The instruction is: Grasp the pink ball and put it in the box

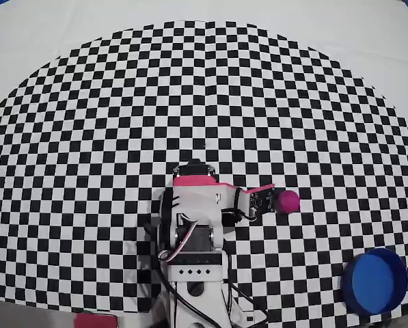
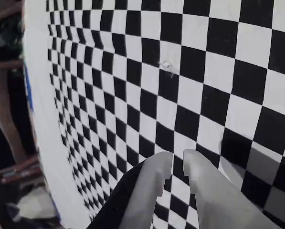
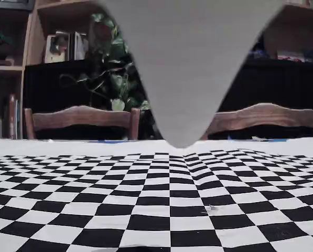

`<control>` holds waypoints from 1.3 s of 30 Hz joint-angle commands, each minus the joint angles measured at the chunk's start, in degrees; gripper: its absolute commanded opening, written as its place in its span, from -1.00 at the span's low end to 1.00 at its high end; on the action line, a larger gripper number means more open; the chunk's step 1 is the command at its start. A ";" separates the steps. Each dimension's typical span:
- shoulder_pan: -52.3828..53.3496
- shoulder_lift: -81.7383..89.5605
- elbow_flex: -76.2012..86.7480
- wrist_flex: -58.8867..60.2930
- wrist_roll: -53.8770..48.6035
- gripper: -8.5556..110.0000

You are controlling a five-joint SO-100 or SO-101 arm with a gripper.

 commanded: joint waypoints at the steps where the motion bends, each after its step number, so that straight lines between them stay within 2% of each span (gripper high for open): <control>1: 0.18 0.97 0.44 0.26 -0.44 -0.85; 28: 0.18 0.97 0.44 0.18 -0.44 -0.85; 39: 0.26 -0.62 -1.41 -7.03 -0.62 -0.84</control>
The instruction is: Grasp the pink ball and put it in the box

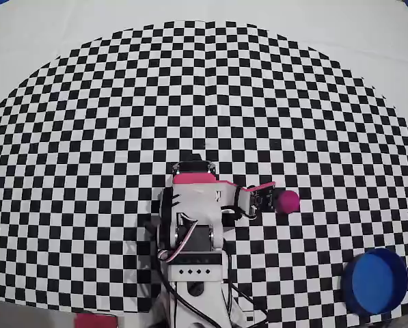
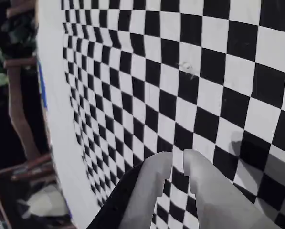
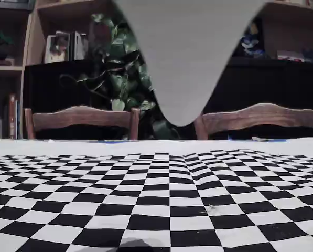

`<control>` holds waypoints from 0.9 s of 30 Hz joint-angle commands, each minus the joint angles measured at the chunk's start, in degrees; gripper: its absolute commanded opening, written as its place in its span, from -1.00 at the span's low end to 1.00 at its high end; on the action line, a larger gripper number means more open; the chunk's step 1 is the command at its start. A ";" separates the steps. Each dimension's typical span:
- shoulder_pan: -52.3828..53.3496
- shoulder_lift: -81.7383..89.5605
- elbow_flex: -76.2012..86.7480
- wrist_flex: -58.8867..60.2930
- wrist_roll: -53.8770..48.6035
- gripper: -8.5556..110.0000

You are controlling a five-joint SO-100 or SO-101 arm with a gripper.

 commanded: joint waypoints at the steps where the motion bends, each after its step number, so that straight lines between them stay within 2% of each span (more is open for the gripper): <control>1: 0.26 -0.53 -1.32 -4.04 -0.62 -0.85; 13: 1.05 -2.99 -0.70 -26.19 -1.85 -0.85; 16: 1.14 -2.90 -0.79 -29.97 -5.98 -0.84; 21: 0.62 -2.46 -0.18 -32.26 -20.65 -0.70; 27: 0.62 -2.99 0.53 -30.59 -47.11 -0.65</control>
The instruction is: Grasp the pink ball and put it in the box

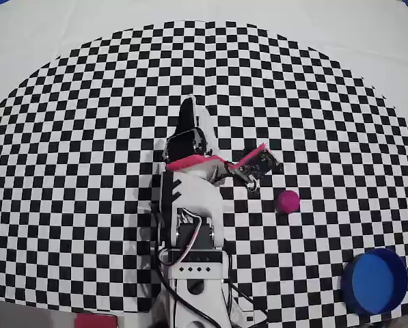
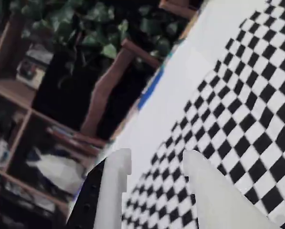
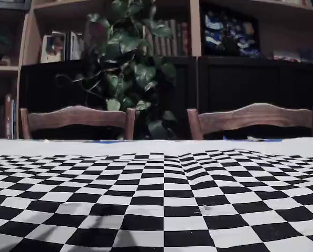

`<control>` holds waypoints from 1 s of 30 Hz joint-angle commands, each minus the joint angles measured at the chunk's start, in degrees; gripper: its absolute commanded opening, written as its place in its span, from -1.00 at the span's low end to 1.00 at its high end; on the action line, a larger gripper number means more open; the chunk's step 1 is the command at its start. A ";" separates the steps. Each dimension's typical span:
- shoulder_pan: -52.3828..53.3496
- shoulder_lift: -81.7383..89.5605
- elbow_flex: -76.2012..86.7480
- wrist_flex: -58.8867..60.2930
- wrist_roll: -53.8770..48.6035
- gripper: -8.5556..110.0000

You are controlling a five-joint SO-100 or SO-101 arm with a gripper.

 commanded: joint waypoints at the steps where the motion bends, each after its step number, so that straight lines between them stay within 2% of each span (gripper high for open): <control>1: -0.26 -0.44 0.44 1.32 -16.35 -0.65; 5: -0.26 -0.53 0.44 2.46 -29.88 -0.51; 8: -0.44 -0.53 0.44 2.46 -38.41 -0.50; 15: 0.18 -0.70 0.44 2.46 -50.54 -0.46; 30: 2.46 -1.41 0.44 1.93 -54.49 -0.42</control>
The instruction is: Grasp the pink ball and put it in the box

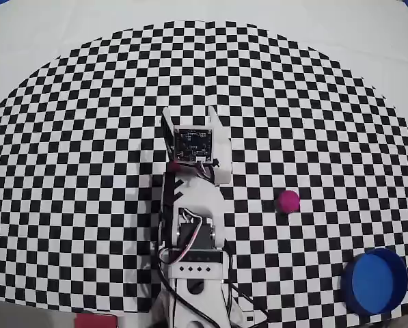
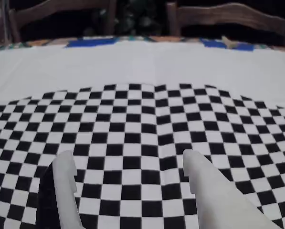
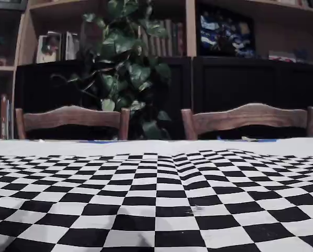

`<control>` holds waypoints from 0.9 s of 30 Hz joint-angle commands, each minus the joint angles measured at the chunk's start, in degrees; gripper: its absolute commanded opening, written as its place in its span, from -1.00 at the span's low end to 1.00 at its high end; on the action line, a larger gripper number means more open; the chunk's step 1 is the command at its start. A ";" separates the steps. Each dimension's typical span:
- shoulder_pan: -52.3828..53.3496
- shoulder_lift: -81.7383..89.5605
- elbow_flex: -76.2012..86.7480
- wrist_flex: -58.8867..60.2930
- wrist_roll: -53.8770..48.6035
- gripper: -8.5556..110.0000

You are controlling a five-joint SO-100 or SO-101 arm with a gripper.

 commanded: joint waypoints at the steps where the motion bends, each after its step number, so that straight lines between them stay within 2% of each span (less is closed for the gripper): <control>1: 1.93 -0.79 0.44 -0.44 -0.44 -0.42; 27: 15.56 -1.05 0.44 -1.67 -0.44 -0.42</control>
